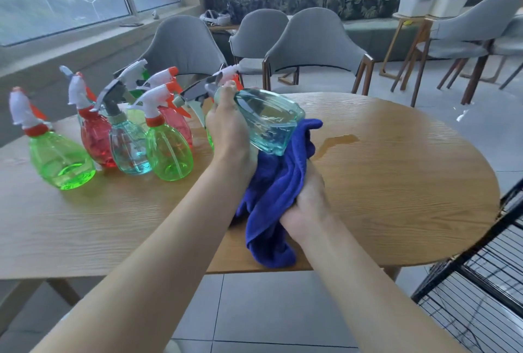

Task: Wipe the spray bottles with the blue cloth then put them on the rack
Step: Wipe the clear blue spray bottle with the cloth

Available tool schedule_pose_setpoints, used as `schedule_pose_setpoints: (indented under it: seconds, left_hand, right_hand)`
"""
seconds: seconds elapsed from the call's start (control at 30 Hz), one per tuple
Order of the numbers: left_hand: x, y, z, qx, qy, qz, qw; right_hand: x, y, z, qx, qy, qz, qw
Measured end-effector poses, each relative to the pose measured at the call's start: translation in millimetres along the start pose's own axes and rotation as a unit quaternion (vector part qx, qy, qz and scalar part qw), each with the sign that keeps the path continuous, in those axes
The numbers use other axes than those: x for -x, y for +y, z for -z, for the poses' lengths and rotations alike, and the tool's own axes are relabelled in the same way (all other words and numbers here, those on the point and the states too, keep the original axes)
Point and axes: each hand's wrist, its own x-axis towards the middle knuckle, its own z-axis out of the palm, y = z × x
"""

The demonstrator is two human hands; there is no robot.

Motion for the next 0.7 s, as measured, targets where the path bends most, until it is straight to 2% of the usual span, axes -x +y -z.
schedule_pose_setpoints:
  seconds: [0.13, 0.23, 0.33, 0.43, 0.53, 0.6, 0.7]
  left_hand:
    - [5.6, -5.4, 3.0, -0.007, -0.009, 0.008, 1.0]
    - [11.4, -8.7, 5.1, -0.014, -0.02, 0.011, 1.0]
    - [13.8, -5.4, 2.1, -0.061, -0.024, -0.032, 0.997]
    - [12.7, 1.4, -0.5, -0.078, -0.018, -0.096, 0.992]
    - [5.4, 3.1, -1.2, -0.082, -0.003, -0.114, 0.99]
    - [2.1, 1.2, 2.3, -0.111, 0.002, -0.108, 0.988]
    - [19.6, 3.2, 4.4, -0.179, -0.031, -0.139, 0.973]
  right_hand:
    - [0.0, -2.9, -3.9, -0.03, -0.034, 0.019, 0.999]
    - [-4.2, -3.1, -2.9, -0.045, -0.001, 0.005, 0.999]
    - [-4.9, -2.4, -0.2, -0.038, 0.012, -0.009, 0.999]
    - [1.9, 0.0, 4.3, -0.043, -0.049, -0.006, 0.998]
    - [8.0, 0.1, 6.2, -0.062, -0.108, 0.004, 0.992]
    - [8.8, -2.7, 3.0, -0.059, -0.124, 0.012, 0.99]
    - [5.5, -9.2, -1.1, -0.049, -0.119, 0.029, 0.991]
